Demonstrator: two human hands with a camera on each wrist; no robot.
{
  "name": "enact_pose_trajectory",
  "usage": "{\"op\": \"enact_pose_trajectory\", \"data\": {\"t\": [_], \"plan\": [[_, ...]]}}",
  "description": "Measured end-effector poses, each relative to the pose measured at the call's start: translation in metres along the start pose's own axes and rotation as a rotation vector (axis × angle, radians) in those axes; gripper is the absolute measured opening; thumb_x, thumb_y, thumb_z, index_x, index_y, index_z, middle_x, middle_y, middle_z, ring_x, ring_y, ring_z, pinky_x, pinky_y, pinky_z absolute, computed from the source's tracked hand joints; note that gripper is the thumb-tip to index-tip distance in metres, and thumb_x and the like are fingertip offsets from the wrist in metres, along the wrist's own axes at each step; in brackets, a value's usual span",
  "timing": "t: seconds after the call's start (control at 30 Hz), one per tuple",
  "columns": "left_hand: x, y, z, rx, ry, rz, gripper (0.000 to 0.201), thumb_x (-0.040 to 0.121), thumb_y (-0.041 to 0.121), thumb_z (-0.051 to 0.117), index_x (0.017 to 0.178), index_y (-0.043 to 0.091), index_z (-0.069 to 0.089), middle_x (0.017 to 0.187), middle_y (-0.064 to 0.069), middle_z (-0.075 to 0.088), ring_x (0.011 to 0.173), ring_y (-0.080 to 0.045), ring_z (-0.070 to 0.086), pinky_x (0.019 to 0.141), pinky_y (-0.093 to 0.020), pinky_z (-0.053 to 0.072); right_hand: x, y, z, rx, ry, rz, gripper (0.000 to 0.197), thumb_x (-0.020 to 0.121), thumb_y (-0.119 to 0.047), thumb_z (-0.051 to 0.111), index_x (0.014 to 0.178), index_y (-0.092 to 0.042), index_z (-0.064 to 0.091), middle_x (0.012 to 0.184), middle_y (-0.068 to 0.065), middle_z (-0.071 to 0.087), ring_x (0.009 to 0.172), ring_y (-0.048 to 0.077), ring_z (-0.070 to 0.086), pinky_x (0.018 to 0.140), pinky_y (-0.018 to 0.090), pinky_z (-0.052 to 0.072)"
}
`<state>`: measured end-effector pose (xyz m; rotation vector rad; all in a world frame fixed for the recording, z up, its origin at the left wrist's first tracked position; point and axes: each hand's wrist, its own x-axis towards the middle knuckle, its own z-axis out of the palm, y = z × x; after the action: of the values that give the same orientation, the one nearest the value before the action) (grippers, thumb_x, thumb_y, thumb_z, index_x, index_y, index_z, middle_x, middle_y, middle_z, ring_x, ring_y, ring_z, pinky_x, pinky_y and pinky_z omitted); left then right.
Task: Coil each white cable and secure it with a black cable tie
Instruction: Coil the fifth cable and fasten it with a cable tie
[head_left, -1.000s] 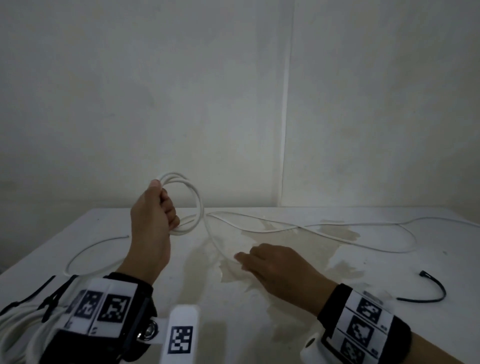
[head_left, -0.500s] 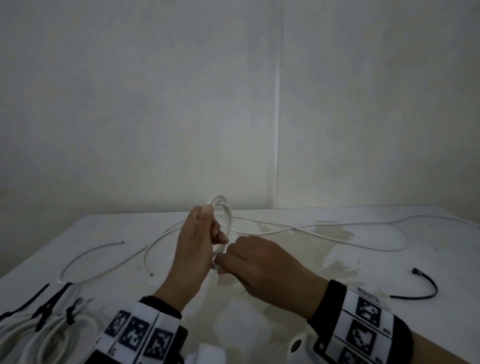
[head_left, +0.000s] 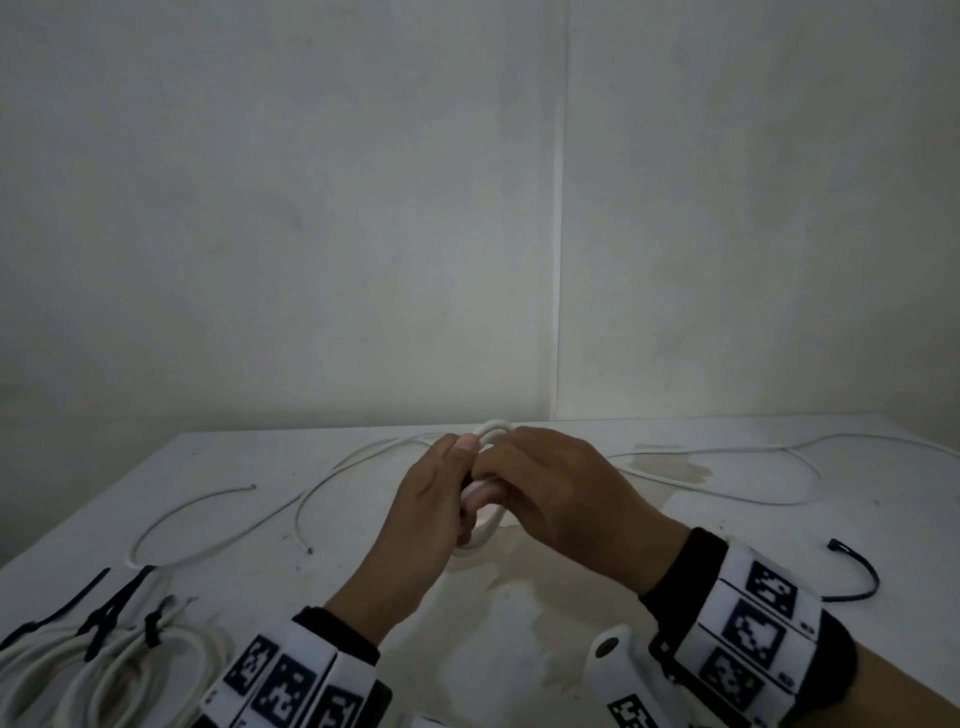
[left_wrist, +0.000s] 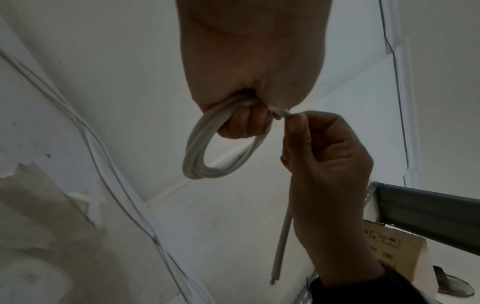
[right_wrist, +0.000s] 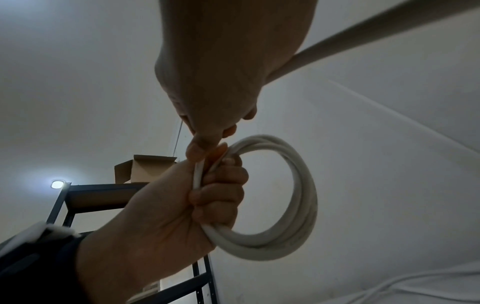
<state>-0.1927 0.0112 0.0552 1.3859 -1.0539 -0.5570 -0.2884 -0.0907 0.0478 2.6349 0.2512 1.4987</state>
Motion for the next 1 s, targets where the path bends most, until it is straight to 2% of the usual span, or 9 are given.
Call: {"op": "enact_pose_trajectory", "data": {"t": [0.2,0.37,0.5,0.57,0.67,0.77,0.87,0.93,1.0], "plan": [[-0.004,0.001,-0.004,-0.008,-0.09,-0.087,0.036,0.098,0.025,0.034,0.064,0.013,0.036,0.045,0.008,0.032,0.039,-0.006,0.023,0.039,-0.017,0.022,0.001,0.014,-0.012,0.015,-0.015,0.099,0.041,0.097,-0.036,0.036,0.082,-0.008,0.061,0.069,0.004,0.062,0.059,0.016,0.052,0.052,0.027,0.044],[-0.005,0.005,-0.006,-0.084,-0.121,-0.196,0.037,0.097,0.026,0.032,0.062,0.013,0.036,0.043,0.007,0.027,0.036,-0.007,0.02,0.036,-0.017,0.02,-0.003,0.024,-0.015,0.046,-0.019,0.266,0.051,0.096,-0.043,0.03,0.081,-0.007,0.062,0.072,0.004,0.063,0.06,0.017,0.054,0.054,0.029,0.043],[-0.006,0.007,-0.006,-0.136,-0.117,-0.239,0.04,0.096,0.031,0.033,0.06,0.014,0.037,0.042,0.006,0.025,0.036,-0.007,0.018,0.037,-0.016,0.017,-0.007,0.032,-0.015,0.09,-0.028,0.39,0.051,0.094,-0.048,0.03,0.082,-0.008,0.06,0.072,0.005,0.062,0.059,0.018,0.052,0.055,0.031,0.041],[-0.006,0.009,-0.004,-0.171,-0.1,-0.22,0.042,0.095,0.035,0.037,0.057,0.016,0.037,0.044,0.006,0.025,0.036,-0.007,0.017,0.037,-0.014,0.017,-0.009,0.028,-0.012,0.163,-0.044,0.455,0.048,0.093,-0.047,0.035,0.081,-0.007,0.059,0.068,0.006,0.059,0.058,0.016,0.047,0.053,0.028,0.039],[-0.006,0.011,-0.002,-0.213,-0.066,-0.163,0.043,0.094,0.026,0.044,0.054,0.017,0.031,0.043,0.007,0.024,0.036,-0.006,0.016,0.035,-0.013,0.017,-0.009,0.016,-0.01,0.307,-0.068,0.593,0.033,0.092,-0.04,0.036,0.077,-0.016,0.052,0.062,0.004,0.052,0.055,0.012,0.043,0.051,0.019,0.033],[-0.006,0.009,0.0,-0.275,-0.026,-0.153,0.043,0.093,0.025,0.044,0.053,0.018,0.03,0.042,0.007,0.023,0.035,-0.006,0.015,0.034,-0.013,0.018,-0.008,0.006,-0.012,0.471,-0.033,0.729,0.033,0.094,-0.037,0.033,0.07,-0.02,0.048,0.061,-0.003,0.047,0.056,0.006,0.041,0.054,0.016,0.032],[-0.004,0.007,0.001,-0.327,0.038,-0.143,0.042,0.094,0.026,0.043,0.055,0.018,0.029,0.041,0.008,0.022,0.034,-0.005,0.016,0.035,-0.011,0.016,-0.003,-0.002,-0.014,0.543,-0.043,0.731,0.036,0.093,-0.047,0.04,0.068,-0.023,0.048,0.057,-0.011,0.042,0.054,0.001,0.04,0.053,0.012,0.031],[-0.002,0.007,0.001,-0.342,0.064,-0.128,0.042,0.094,0.026,0.042,0.054,0.018,0.029,0.041,0.008,0.022,0.033,-0.005,0.016,0.035,-0.012,0.016,0.002,-0.005,-0.017,0.514,-0.097,0.754,0.026,0.09,-0.041,0.05,0.074,-0.021,0.054,0.058,-0.011,0.047,0.052,0.001,0.043,0.051,0.011,0.032],[-0.002,0.006,0.001,-0.34,0.088,-0.116,0.043,0.094,0.027,0.042,0.054,0.018,0.03,0.041,0.008,0.022,0.034,-0.005,0.016,0.034,-0.013,0.016,0.006,-0.007,-0.019,0.505,-0.13,0.775,0.017,0.088,-0.036,0.051,0.076,-0.024,0.055,0.059,-0.009,0.054,0.051,0.001,0.048,0.051,0.01,0.035]]}}
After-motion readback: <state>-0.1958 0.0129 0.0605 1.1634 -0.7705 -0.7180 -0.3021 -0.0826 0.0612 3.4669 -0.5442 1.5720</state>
